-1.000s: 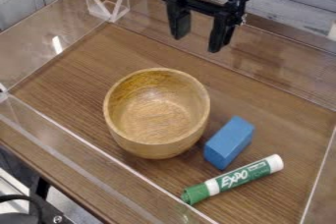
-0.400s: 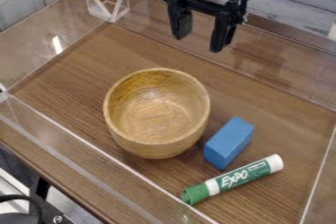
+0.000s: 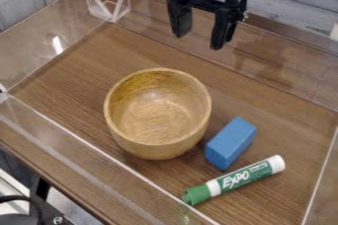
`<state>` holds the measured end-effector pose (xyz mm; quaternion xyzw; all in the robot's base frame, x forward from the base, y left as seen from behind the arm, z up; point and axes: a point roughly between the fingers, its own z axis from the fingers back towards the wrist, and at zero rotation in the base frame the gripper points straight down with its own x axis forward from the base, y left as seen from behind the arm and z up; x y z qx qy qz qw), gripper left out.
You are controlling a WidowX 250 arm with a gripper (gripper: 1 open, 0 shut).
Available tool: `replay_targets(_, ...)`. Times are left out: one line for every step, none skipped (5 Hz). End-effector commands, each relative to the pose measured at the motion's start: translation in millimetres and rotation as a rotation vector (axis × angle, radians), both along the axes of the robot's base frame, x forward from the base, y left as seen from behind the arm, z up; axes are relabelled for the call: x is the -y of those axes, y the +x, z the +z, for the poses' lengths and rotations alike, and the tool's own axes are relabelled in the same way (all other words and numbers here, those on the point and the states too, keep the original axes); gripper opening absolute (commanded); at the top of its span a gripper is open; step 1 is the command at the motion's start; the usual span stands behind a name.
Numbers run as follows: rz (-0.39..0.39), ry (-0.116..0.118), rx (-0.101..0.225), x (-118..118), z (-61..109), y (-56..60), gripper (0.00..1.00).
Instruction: Put the blue block in the brown bowl
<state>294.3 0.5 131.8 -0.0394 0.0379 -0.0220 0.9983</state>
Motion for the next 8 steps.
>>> replay_targets(0.003, -0.002, 0.072, 0.9, 21.8, -0.2, 1.00)
replay_targets(0.002, -0.004, 0.068, 2.4, 21.1, -1.5, 1.00)
replay_targets(-0.002, -0.005, 0.056, 4.1, 19.0, -2.8, 1.00)
replay_targets(-0.006, -0.006, 0.045, 5.4, 16.7, -3.6, 1.00)
replay_targets(-0.006, -0.005, 0.041, 6.9, 15.8, -3.6, 1.00)
replay_targets(-0.005, -0.005, 0.040, 7.2, 14.8, -3.0, 1.00)
replay_targets(-0.004, -0.006, 0.039, 7.4, 13.8, -2.4, 1.00)
replay_targets(-0.004, -0.006, 0.038, 7.6, 12.8, -1.8, 1.00)
